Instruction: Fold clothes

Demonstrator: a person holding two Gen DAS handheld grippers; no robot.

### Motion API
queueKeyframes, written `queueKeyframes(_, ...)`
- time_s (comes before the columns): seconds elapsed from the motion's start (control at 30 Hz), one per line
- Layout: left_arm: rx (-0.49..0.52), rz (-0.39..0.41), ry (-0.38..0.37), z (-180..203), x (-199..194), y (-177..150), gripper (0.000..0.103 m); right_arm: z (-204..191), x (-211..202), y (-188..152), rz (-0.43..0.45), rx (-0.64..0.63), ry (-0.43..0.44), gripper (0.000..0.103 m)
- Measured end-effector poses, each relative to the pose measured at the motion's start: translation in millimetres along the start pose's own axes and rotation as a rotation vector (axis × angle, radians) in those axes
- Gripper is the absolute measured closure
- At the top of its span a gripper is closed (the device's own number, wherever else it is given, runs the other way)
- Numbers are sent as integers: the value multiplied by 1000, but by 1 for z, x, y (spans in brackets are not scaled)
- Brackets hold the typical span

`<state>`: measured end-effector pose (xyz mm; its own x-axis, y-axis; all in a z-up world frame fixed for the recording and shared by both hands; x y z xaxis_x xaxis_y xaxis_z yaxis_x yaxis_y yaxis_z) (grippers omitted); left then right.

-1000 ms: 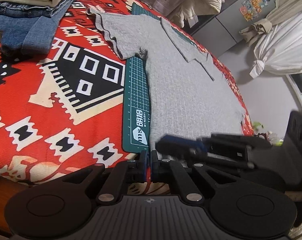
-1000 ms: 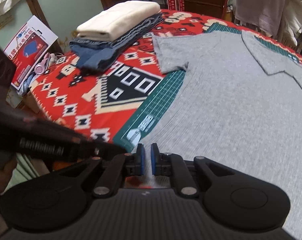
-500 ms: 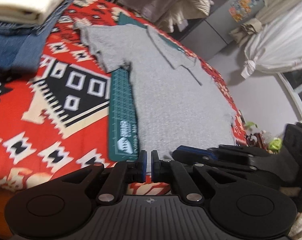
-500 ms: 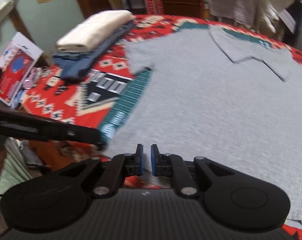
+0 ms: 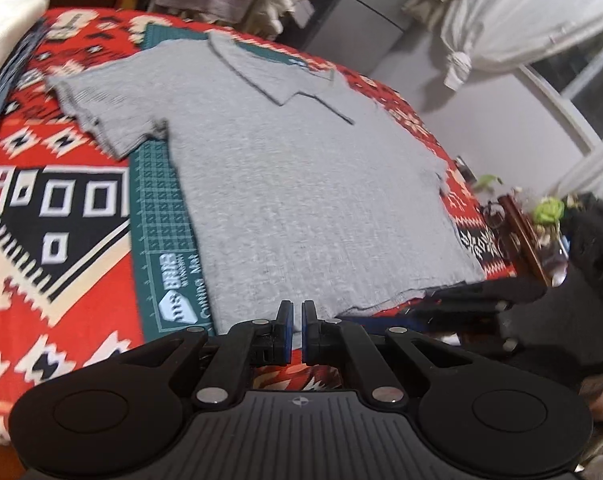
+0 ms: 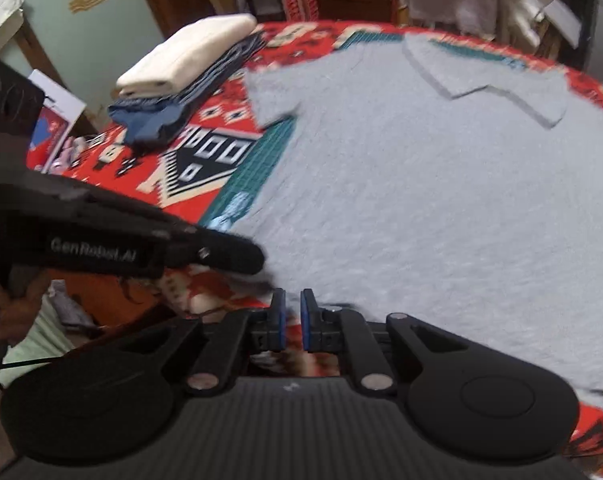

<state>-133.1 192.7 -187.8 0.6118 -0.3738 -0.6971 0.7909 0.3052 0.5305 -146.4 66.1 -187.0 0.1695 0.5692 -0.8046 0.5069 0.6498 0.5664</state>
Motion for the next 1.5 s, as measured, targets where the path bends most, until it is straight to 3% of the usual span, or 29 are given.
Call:
queueKeyframes(0.17,58,-3,13,7,12,6,100,28,-4,8,29,31,-83,93)
queueKeyframes(0.3,106,-44,50,7,26,2,100,35,12,3,3,54,-82,93)
queueKeyframes(0.47,91,-76,48,1,26,-9,100,26,8,-11,14,11,-100,93)
queueKeyframes(0.57,77,-68,39,2,21,-10,100,24,7,-18,-16,31,-78,94)
queueKeyframes(0.67,76,-48,22,8,15,-9,100,30,-10,-14,35,75,-63,94)
queueKeyframes(0.77,92,-27,-3,19,16,-2,100,42,-21,-7,66,80,-114,94)
queueKeyframes(0.97,120,-32,-34,37,42,9,100,71,-10,-10,39,117,-203,94)
queueKeyframes(1.17,111,-92,-46,41,60,-7,100,66,-18,-31,47,107,-214,94)
queueKeyframes(1.33,89,-91,-44,41,55,-10,100,63,-27,-43,20,138,-192,94)
queueKeyframes(1.5,109,-46,-67,52,51,2,100,71,-44,-31,86,149,-213,94)
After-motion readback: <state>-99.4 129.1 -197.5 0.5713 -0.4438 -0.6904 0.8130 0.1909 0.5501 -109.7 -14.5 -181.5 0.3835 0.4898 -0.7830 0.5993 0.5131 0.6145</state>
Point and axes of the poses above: each gripper's, at about its wrist camera, not at the fingertips, and x roughly the way its jaws point, z to its right, y to its top, the point moved 6 cm from there along x, roughly the way its jaws point, and after that the axes turned 2 degrees about -y, right-handed, at the moved point
